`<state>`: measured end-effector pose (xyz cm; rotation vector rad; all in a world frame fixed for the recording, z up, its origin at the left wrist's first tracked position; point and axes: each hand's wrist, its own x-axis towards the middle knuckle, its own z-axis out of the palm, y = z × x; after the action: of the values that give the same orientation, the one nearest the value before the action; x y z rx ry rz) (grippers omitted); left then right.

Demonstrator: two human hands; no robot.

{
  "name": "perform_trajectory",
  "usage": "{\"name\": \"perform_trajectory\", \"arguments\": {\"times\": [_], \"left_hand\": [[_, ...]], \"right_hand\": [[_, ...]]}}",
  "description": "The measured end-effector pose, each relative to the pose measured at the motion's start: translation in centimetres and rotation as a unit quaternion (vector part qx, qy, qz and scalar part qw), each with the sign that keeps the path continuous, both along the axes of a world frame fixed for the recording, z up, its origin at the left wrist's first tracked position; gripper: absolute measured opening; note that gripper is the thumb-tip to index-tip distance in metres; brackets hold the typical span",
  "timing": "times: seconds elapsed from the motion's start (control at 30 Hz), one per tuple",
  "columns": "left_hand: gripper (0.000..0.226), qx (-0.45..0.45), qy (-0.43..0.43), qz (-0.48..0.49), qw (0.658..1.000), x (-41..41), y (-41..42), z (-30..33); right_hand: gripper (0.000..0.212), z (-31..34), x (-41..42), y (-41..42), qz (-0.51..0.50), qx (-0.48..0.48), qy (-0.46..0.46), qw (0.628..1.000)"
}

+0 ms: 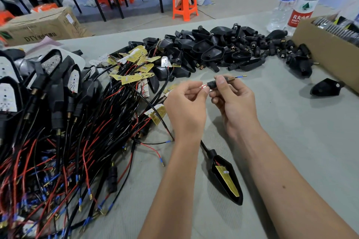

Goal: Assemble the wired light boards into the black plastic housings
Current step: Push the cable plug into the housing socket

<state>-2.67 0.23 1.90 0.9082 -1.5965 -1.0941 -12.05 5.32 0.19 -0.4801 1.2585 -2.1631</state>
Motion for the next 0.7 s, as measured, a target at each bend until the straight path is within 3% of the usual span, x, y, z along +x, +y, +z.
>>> {"name": "perform_trajectory", "arguments": {"times": [0.1,0.4,0.7], "left_hand": [[0.007,-0.015,0.017,0.047,0.999,-0.27,0.74,0.19],[0.009,-0.066,-0.018,-0.006,0.998,0.03,0.19,-0.09],[0.009,-0.03,-0.033,-0.023,0.999,0.13,0.13,-0.32]], "right_hand": [[0.01,0.02,0.1,-0.12,-0.021,-0.008,-0.003,1.0],[0.011,0.11,0.19,0.0,0.015,0.0,-0.007,1.0],[0.013,0.24,-0.03,-0.02,-0.006,-0.013,-0.046,0.999]]}}
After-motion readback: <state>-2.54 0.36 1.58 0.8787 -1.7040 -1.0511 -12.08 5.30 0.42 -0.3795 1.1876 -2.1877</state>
